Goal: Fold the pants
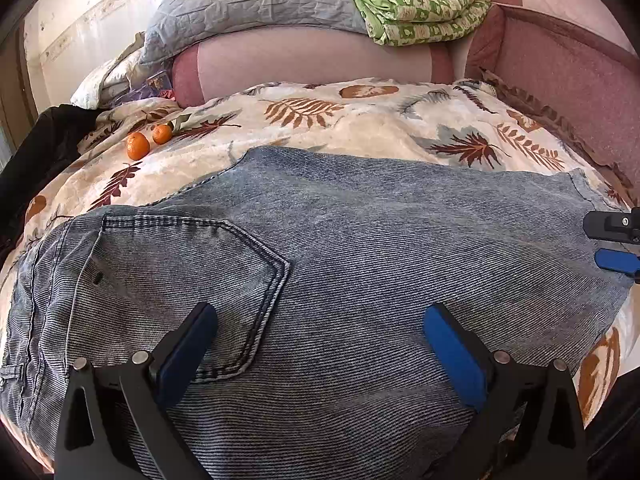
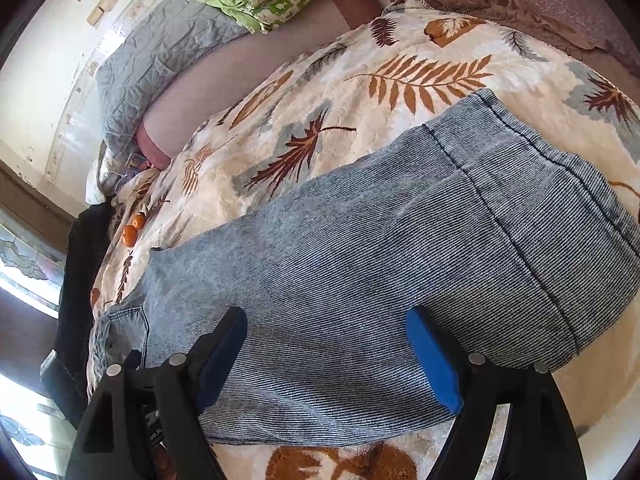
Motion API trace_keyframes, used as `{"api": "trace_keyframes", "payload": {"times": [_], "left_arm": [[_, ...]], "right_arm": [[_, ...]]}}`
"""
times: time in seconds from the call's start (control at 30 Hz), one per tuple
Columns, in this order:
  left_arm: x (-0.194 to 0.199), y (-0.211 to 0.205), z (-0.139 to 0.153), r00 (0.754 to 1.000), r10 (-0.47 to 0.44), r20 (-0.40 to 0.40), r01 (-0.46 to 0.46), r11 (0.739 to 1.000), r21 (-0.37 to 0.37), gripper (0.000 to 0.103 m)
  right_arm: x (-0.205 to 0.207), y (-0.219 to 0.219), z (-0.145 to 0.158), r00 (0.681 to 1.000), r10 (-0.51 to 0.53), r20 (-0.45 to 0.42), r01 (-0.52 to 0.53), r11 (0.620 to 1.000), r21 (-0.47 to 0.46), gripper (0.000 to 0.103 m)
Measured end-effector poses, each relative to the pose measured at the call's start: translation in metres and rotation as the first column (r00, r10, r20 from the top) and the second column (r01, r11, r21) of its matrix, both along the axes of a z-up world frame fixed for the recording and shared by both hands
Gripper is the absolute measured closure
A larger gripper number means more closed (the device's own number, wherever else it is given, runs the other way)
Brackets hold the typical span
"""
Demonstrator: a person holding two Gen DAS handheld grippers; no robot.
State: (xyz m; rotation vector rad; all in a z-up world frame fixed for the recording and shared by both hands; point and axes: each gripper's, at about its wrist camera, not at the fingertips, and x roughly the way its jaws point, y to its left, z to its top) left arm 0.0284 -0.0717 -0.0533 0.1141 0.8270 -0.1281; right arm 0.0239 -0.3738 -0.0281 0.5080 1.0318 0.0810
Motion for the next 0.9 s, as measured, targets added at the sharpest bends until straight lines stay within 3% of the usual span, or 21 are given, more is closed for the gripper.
{"api": "trace_keyframes", "payload": {"times": [0.23,0.4,0.47,0.53,0.67,0.77,0.9], "left_arm": [[0.001,0.000,0.001,1.000,-0.001,-0.012,0.001,1.000,0.000,0.000],[0.002,0.003,0.003,0.999,-0.003,-0.036,0.002,1.000,-0.020,0.000],[0.001,0.006,0.006,0.999,0.000,-0.045,-0.002,0.999,-0.043,0.000],[0.001,0.011,0.009,0.998,0.005,-0.057,-0.010,0.997,-0.081,0.000],[0.002,0.017,0.013,0.997,0.020,-0.078,-0.031,0.990,-0.136,0.000],[0.002,0.016,0.014,0.997,0.025,-0.079,-0.036,0.990,-0.139,0.000],[0.000,0.012,0.011,0.997,0.016,-0.074,-0.023,0.994,-0.103,0.000]], "right_arm": [[0.000,-0.005,0.001,1.000,-0.012,0.013,0.012,1.000,0.023,0.019],[-0.029,-0.035,0.031,0.976,-0.125,0.180,0.117,0.992,0.054,0.019],[-0.052,-0.056,0.035,0.955,-0.210,0.208,0.184,0.974,0.134,0.019],[-0.074,-0.076,0.030,0.945,-0.278,0.173,0.241,0.948,0.210,0.019],[-0.101,-0.102,0.016,0.938,-0.336,0.086,0.304,0.916,0.260,0.019],[-0.107,-0.117,0.005,0.934,-0.355,0.029,0.331,0.894,0.302,0.019],[-0.105,-0.127,0.001,0.920,-0.391,0.017,0.363,0.868,0.340,0.019]]}}
